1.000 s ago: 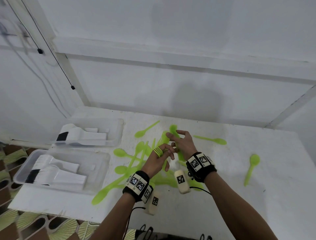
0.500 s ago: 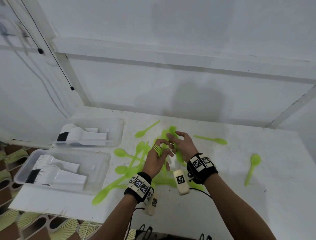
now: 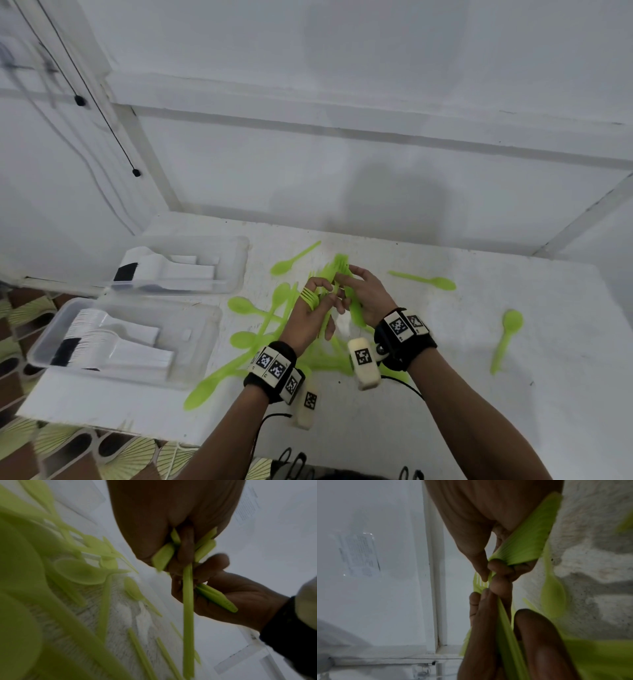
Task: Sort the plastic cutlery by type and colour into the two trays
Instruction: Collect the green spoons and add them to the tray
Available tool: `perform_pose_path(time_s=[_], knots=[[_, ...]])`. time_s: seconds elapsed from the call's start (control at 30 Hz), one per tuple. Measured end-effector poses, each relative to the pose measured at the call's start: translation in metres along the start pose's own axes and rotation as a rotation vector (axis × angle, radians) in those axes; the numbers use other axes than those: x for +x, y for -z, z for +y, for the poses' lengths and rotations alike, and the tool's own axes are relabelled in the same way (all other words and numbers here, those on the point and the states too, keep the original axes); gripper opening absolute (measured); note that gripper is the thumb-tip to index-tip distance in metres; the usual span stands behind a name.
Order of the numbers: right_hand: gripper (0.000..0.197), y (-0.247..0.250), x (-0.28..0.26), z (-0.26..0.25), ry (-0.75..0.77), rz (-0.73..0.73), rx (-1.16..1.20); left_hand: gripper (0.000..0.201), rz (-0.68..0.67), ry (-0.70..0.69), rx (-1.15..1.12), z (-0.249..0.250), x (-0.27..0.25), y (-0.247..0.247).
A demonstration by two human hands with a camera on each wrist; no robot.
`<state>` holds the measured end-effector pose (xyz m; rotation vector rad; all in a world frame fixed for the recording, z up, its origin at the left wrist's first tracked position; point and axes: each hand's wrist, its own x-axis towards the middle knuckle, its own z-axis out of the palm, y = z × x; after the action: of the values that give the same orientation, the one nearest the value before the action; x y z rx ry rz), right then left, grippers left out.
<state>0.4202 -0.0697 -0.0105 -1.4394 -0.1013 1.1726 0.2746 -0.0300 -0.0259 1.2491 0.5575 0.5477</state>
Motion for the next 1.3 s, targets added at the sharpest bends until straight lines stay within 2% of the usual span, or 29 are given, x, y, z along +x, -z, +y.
perform_pose_path(time_s=[0.17, 0.3, 0.4, 0.47, 0.57, 0.73, 0.87, 1.03, 1.13, 1.23, 1.3], knots=[[0.043, 0.0, 0.0, 0.002, 0.169, 0.039, 0.001, 0.024, 0.152, 0.022, 0.032, -0.008, 0.003, 0.005], [0.032, 0.002, 0.006, 0.005, 0.249, 0.197, -0.084, 0.023, 0.173, -0.037, 0.112, -0.005, 0.0, 0.008], [0.033, 0.002, 0.006, 0.007, 0.263, 0.279, -0.109, 0.019, 0.262, -0.122, 0.285, -0.003, 0.003, 0.008], [0.041, -0.001, 0.004, 0.009, 0.257, 0.249, -0.149, 0.019, 0.319, -0.17, 0.489, -0.007, 0.006, 0.009], [0.043, -0.008, -0.002, 0.013, 0.256, 0.206, -0.265, 0.022, 0.302, -0.215, 0.755, -0.016, 0.01, 0.007], [0.038, -0.011, -0.005, 0.015, 0.273, 0.274, -0.361, 0.02, 0.233, -0.194, 0.918, -0.015, 0.009, 0.001], [0.039, -0.005, -0.003, 0.015, 0.282, 0.268, -0.365, 0.006, 0.159, -0.172, 0.812, -0.016, 0.003, 0.001], [0.041, 0.002, -0.005, 0.012, 0.19, 0.125, -0.106, 0.004, 0.216, -0.133, 0.557, -0.02, 0.0, 0.009], [0.044, 0.003, -0.01, 0.011, 0.188, 0.069, -0.079, 0.003, 0.241, -0.105, 0.478, -0.022, 0.003, 0.011], [0.043, 0.001, -0.012, 0.013, 0.195, 0.037, -0.053, 0.015, 0.27, -0.094, 0.523, -0.023, 0.008, 0.012], [0.042, -0.002, -0.014, 0.015, 0.207, 0.026, -0.084, 0.014, 0.309, -0.085, 0.472, -0.02, 0.01, 0.01]])
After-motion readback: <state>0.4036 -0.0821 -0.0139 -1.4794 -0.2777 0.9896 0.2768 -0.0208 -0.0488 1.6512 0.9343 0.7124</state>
